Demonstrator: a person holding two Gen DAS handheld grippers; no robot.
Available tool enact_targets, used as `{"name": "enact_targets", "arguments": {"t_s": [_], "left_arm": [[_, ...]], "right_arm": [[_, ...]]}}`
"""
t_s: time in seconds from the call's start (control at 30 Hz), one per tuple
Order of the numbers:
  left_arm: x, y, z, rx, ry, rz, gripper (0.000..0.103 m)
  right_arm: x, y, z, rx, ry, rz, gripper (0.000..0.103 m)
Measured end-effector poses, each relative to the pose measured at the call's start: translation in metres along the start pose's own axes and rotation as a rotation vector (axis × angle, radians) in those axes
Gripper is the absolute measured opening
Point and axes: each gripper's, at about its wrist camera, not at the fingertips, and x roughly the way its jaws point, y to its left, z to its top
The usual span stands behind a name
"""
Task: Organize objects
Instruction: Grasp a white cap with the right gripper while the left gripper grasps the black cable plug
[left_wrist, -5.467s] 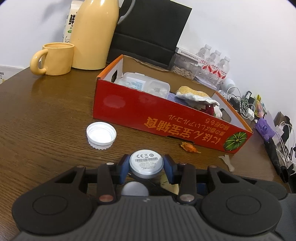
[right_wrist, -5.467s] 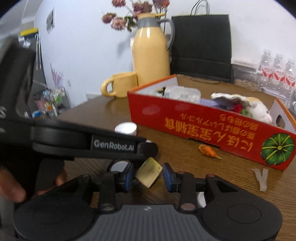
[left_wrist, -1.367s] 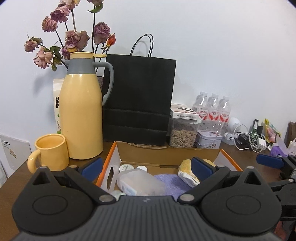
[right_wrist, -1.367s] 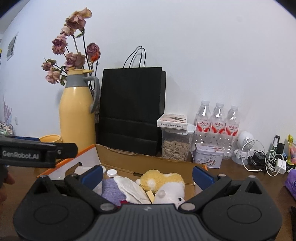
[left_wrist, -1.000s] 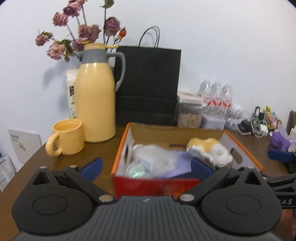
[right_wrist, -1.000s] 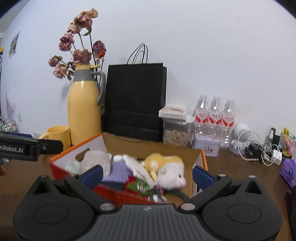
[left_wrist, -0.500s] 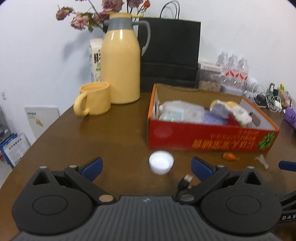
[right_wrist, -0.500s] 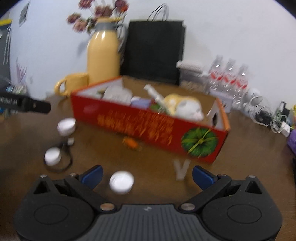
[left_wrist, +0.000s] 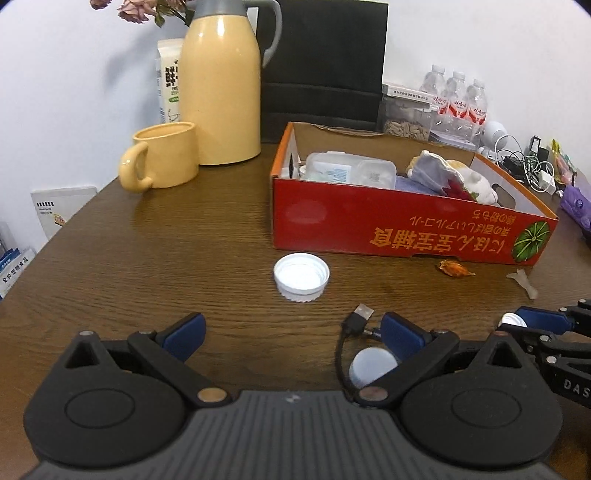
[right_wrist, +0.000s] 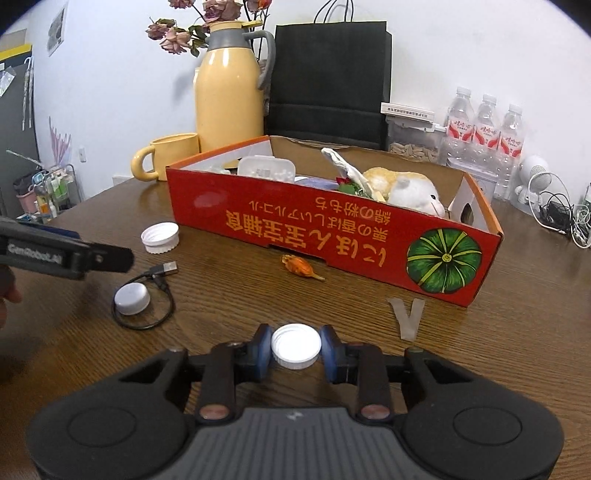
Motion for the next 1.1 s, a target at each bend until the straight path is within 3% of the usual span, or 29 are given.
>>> {"name": "enact_targets", "arguments": {"t_s": [0.27,0.33,0.4,0.43,0.77,1.1], "left_arm": [[0.022,-0.017,0.003,0.034,0.033,-0.023,0.069],[0.021,-0.025,0.000,0.082,0.013,-0.011,0.054],[0.018,-0.030,-0.002,0.100,0.006,-0.049,0.023],[0.018,-0.032,-0.002,0.103,0.005,-0.053,0.018],[0.004,-0.028,-0.004,0.039,-0.041,-0.063,0.014],[-0.033,-0.023,0.004,-0.004,-0.122,-0.114,0.014]], "right_arm": [[-0.001,-0.001,0.000,0.006,-0.006,-0.012,0.027],[-0.001,-0.001,0.000,0.008,-0.006,-0.010,0.027],[-0.001,-0.001,0.000,0.008,-0.005,-0.010,0.027],[-0.001,-0.001,0.000,0.008,-0.005,-0.010,0.027],[-0.004,-0.003,-0.001,0.014,-0.025,-0.012,0.027],[-0.012,-0.003,-0.003,0.016,-0.068,-0.012,0.027]]}}
